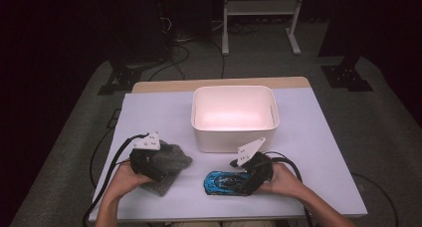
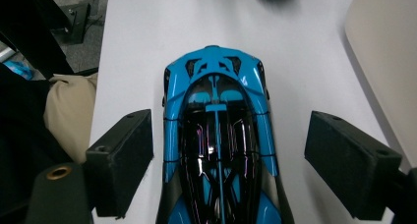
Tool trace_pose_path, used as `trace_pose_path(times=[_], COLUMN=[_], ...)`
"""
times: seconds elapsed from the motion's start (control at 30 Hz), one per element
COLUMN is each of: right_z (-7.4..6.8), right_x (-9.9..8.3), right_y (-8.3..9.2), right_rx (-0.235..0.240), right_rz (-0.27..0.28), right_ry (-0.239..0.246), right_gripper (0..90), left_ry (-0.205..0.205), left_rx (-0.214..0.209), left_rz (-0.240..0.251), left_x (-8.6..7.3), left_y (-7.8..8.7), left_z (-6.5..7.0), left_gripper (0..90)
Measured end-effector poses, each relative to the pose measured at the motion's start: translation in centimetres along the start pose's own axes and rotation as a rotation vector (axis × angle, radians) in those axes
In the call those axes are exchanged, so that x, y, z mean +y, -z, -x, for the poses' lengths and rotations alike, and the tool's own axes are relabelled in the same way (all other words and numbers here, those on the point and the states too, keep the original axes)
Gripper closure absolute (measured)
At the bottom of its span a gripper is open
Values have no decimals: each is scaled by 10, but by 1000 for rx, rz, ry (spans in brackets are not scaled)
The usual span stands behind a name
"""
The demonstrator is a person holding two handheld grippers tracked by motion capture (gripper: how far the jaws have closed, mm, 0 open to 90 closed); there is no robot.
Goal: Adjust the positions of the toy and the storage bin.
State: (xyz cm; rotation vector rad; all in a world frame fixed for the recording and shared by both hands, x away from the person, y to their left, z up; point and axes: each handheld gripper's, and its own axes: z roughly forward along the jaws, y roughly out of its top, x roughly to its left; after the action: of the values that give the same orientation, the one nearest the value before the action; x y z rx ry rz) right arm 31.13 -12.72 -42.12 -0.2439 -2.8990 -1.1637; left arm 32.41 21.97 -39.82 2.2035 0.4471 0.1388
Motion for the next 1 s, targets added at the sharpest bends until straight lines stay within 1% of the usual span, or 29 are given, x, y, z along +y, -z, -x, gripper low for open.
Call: trace_pose_path(times=[0.07, 0.13, 0.2, 0.33, 0.63, 0.7, 0.73, 0.87, 1.0], right_z=[-1, -2, -4, -7, -6, -6, -5, -6, -7], right_x=[-3, -6, -7, -10, -15, -15, -15, -15, -16], right_y=[-2, -3, -4, -7, -16, -17, -18, -22, -27], right_rx=[-9, -5, -16, -26, -39, -34, -34, -40, -37], right_rz=[-7, -6, -17, -3, -37, -39, -40, -61, -74], right_ry=[-1, -9, 2, 9, 8, 3, 11, 17, 11], right_gripper=[159, 159, 159, 159, 160, 159, 160, 162, 163], left_ry=[-2, 0, -1, 0, 2, 0, 1, 3, 2], left_rx=[-2, -2, -4, -3, -3, -1, -1, -2, 0], left_rz=[-2, -2, -6, -4, -7, -5, -4, -6, -8], left_x=[0, 0, 0, 0, -1, -1, -1, -2, -2], left_y=[0, 0, -1, 0, -1, 0, 0, 0, 0], left_z=[0, 0, 0, 0, 0, 0, 0, 0, 0], left_gripper=[102, 102, 102, 102, 102, 103, 102, 103, 103])
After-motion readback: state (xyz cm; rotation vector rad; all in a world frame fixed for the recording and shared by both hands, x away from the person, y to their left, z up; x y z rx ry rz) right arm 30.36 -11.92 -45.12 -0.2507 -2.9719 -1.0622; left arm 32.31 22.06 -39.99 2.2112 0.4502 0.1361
